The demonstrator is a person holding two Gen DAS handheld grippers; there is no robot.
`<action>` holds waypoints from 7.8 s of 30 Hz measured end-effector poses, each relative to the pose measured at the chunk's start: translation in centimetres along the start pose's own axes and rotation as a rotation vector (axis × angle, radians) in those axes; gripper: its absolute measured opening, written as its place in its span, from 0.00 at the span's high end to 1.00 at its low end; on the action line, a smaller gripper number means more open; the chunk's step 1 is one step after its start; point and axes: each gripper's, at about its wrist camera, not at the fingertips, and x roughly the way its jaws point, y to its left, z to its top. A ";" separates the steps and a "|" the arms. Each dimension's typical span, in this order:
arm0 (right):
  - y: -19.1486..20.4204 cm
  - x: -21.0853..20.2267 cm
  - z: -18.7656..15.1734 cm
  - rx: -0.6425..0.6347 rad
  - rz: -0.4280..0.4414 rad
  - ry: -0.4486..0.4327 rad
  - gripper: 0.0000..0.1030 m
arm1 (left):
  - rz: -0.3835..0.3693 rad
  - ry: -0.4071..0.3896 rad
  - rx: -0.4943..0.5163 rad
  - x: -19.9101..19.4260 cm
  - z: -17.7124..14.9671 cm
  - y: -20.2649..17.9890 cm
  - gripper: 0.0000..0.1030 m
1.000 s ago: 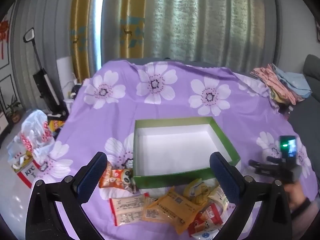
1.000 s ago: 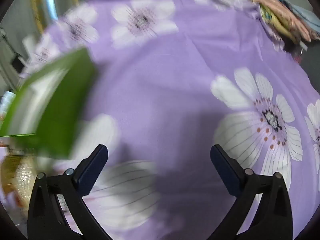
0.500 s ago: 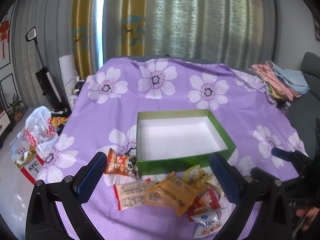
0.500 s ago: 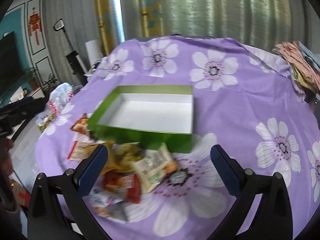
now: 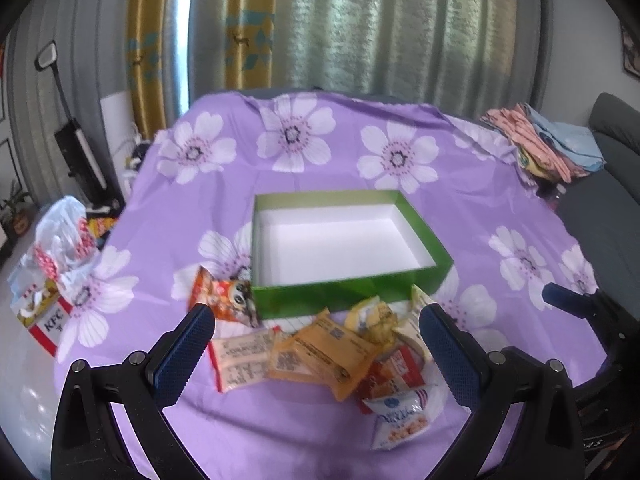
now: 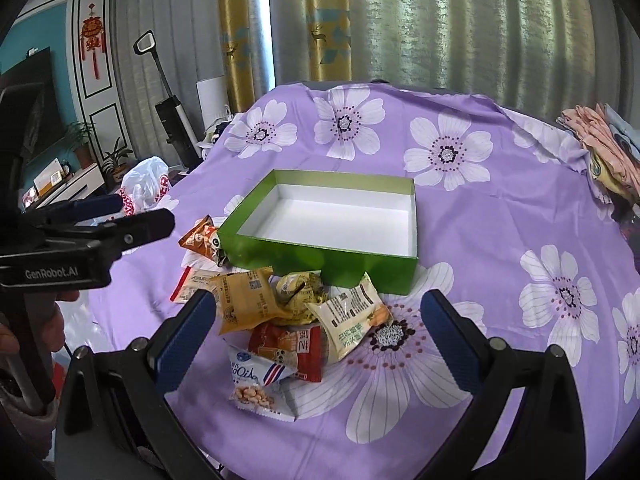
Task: Organize snacks
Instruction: 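Move both tools toward the snack pile beside the green box, then grasp the white-and-blue QuoQi bag with the left gripper and lift, then carry the QuoQi bag over the green box and open the left gripper, then move the left gripper back to the snack pile, then grasp the red snack packet with the left gripper and lift, then carry the red packet into the green box and release it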
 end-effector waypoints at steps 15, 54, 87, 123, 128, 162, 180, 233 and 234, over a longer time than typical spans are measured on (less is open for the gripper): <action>-0.1 1.9 -3.6 0.016 0.060 0.115 0.00 | -0.270 0.317 -0.199 5.4 -4.3 1.4 0.01; 1.7 7.6 -9.3 0.077 0.345 0.247 0.56 | -0.338 0.352 0.017 7.2 -8.2 -4.2 0.52; -2.7 11.3 6.3 -0.002 0.284 -0.034 0.56 | -0.273 0.067 0.129 11.1 7.4 -4.5 0.52; -2.7 9.4 4.0 0.015 0.089 0.030 0.13 | -0.097 0.040 0.075 9.3 6.1 -1.7 0.21; -2.4 7.2 2.6 0.036 0.090 0.022 0.13 | -0.145 0.000 0.030 6.7 5.0 -1.0 0.21; -1.1 8.2 -8.3 0.091 0.229 0.243 0.23 | -0.465 0.361 -0.189 9.9 -8.3 0.5 0.11; -1.0 11.9 -8.2 0.093 0.264 0.276 0.53 | -0.426 0.370 -0.199 12.9 -8.1 -0.9 0.19; -1.4 13.3 6.4 -0.058 0.212 0.004 0.66 | -0.363 0.118 -0.104 13.6 6.9 2.2 0.46; -1.4 13.8 6.6 -0.056 0.211 0.007 0.66 | -0.359 0.120 -0.103 13.9 7.0 2.3 0.46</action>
